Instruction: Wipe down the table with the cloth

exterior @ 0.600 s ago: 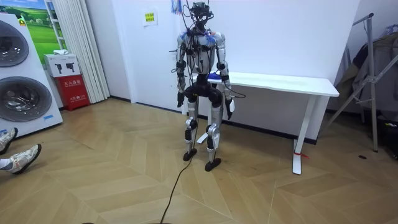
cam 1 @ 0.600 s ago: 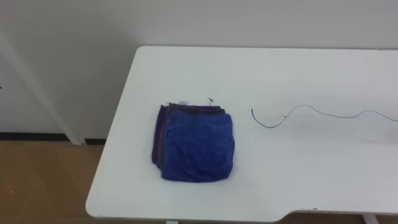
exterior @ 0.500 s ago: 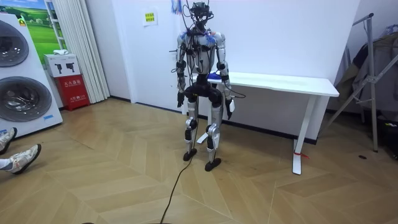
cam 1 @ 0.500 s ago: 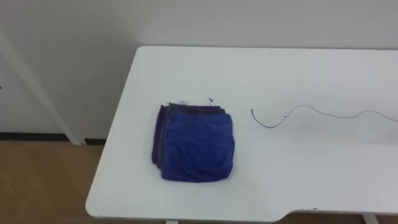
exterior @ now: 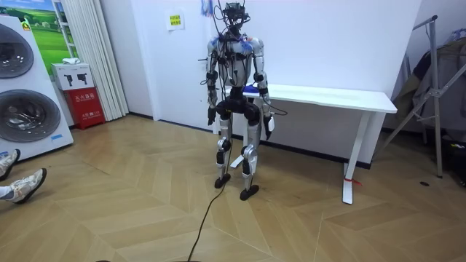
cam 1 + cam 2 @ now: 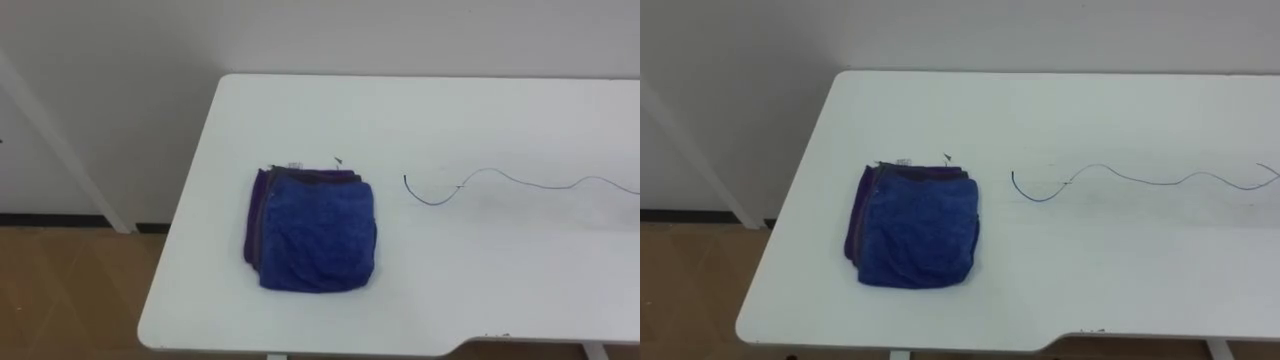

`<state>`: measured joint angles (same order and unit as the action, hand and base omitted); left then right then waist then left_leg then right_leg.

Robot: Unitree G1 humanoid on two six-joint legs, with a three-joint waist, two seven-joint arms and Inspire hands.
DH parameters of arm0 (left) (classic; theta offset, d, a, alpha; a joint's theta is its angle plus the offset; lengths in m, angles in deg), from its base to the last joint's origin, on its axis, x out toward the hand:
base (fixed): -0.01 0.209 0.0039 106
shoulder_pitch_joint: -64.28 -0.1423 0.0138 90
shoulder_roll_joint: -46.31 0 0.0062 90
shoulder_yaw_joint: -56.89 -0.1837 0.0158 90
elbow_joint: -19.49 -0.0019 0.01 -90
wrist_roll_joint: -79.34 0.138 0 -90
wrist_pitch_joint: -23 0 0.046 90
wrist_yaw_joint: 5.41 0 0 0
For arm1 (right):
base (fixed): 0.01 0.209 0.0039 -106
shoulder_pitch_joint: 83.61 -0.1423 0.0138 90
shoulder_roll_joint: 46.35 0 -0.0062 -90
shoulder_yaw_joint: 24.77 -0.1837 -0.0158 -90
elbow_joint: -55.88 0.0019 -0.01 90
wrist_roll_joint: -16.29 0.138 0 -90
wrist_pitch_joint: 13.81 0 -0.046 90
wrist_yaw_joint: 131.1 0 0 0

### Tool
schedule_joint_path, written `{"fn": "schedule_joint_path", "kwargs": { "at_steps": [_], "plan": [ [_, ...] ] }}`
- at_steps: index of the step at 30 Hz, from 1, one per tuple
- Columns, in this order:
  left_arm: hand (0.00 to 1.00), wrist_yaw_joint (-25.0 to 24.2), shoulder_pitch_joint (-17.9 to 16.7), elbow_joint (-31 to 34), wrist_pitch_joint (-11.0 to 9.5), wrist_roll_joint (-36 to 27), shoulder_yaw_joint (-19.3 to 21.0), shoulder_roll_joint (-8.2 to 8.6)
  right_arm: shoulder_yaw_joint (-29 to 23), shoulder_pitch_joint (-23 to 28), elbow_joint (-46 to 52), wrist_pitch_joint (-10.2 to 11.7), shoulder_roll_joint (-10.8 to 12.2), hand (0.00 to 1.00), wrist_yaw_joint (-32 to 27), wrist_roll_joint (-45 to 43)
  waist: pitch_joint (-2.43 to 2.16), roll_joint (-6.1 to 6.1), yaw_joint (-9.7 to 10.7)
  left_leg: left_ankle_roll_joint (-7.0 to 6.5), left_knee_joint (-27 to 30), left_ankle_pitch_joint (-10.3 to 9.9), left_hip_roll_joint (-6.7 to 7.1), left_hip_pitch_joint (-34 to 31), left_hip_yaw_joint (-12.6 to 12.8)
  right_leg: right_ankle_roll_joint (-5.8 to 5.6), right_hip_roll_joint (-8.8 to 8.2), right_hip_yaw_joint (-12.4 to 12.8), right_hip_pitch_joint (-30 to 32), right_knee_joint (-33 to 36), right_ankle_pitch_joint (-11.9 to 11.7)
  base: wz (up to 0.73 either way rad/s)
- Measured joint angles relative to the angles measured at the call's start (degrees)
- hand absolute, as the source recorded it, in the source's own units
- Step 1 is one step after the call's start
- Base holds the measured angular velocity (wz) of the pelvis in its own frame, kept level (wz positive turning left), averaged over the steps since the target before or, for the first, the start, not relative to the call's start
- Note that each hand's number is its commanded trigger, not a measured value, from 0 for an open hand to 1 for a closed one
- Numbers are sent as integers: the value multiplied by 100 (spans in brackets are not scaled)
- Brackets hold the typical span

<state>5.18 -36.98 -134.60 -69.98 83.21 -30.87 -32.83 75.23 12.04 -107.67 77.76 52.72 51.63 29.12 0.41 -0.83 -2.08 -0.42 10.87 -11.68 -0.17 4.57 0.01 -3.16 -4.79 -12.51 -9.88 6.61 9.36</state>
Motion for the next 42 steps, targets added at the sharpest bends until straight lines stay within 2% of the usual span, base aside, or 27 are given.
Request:
{"fn": "schedule_joint_path", "kwargs": {
  "at_steps": [5, 9, 12, 13, 17, 18, 20, 21, 23, 26, 30, 32, 33, 36, 42],
  "plan": [
    [0, -6, -3, -11, 26, -88, 42, 5, -39, 5, -35, -34, -8, 0, -43, 143, -24, -5, -14, 0, -34, 1, -8, 19, 80, 1, 8, 129, 46, 4, 14, -7],
    [0, 4, -29, -16, 50, -88, 378, 5, -304, 34, -215, -41, -3, 0, -275, 297, -21, -21, 12, -1, -80, 1, -11, 91, 128, 1, 2, 142, 29, 25, 13, -6],
    [0, 35, -105, -15, 95, -82, 654, 2, -906, 179, -365, -69, -18, 0, -469, 740, -16, -49, 71, -3, -118, 0, -6, 173, 104, 1, 0, 131, -51, 23, 14, 5],
    [0, 53, -150, -12, 154, -69, 754, -18, -1186, 200, -448, -144, -62, 0, -532, 864, -11, -53, 119, -5, -127, -2, -4, 225, 87, 0, 0, 133, -104, 22, 14, 3],
    [0, 62, -319, 25, 339, -52, 1559, -100, -2531, 408, -461, -356, -271, 0, -716, 1341, -1, -152, 371, -15, -209, -23, -2, 377, 78, -42, -3, 132, -242, 24, 49, 0],
    [0, 71, -319, 25, 379, -49, 1630, -130, -2694, 408, -461, -412, -310, 0, -753, 1376, 2, -180, 379, -14, -212, -23, -2, 372, 85, -39, -4, 137, -231, 25, 53, -7],
    [0, 187, -329, 11, 435, -42, 1751, -248, -3145, 473, -485, -545, -509, 0, -1013, 1394, 2, -257, 411, -14, -195, -23, -1, 352, 118, -36, -4, 184, -199, 28, 54, -10],
    [0, 203, -335, -1, 435, -41, 1782, -266, -3276, 473, -490, -549, -560, 0, -1078, 1386, 1, -268, 427, -14, -187, -26, -2, 354, 130, -36, -5, 217, -193, 31, 54, -12],
    [0, 244, -373, -7, 447, -43, 1995, -269, -3944, 365, -451, -637, -808, 0, -1329, 1365, -5, -293, 506, -24, -141, -48, 3, 348, 157, -35, -9, 282, -155, 68, 55, -15],
    [0, 277, -327, 139, 518, -42, 2139, -306, -4311, 158, -430, -662, -1136, 0, -1823, 1382, -10, -328, 522, -26, -92, -46, 9, 285, 175, -36, -20, 287, -73, 108, 56, -3],
    [0, 273, -338, 231, 554, -39, 2115, -373, -4329, -103, -156, -654, -1354, 0, -2482, 1347, -37, -381, 502, -25, -82, -44, 4, 259, 204, -25, -13, 305, -8, 124, 68, 0],
    [0, 254, -345, 261, 565, -51, 2098, -389, -4317, -311, 40, -649, -1451, 0, -2820, 1315, -35, -394, 481, -25, -97, -44, -2, 244, 236, -25, -9, 321, 26, 130, 68, -4],
    [0, 245, -349, 264, 566, -52, 2088, -390, -4318, -362, 81, -653, -1462, 0, -2888, 1248, -51, -419, 476, -25, -98, -44, -3, 234, 241, -25, -9, 321, 42, 134, 67, -5],
    [0, 223, -409, 374, 622, -39, 1986, -390, -4319, -528, 511, -657, -1484, 0, -3217, 720, -49, -450, 481, -27, -116, -42, -6, 201, 254, -25, -8, 343, 93, 197, 67, 0],
    [0, 224, -322, 390, 642, 59, 1791, -484, -3980, -735, 1666, -597, -1501, 0, -3711, -828, -35, -477, 414, -27, -116, -42, -7, 203, 273, -25, -9, 345, 115, 217, 67, -1]
  ]
}}
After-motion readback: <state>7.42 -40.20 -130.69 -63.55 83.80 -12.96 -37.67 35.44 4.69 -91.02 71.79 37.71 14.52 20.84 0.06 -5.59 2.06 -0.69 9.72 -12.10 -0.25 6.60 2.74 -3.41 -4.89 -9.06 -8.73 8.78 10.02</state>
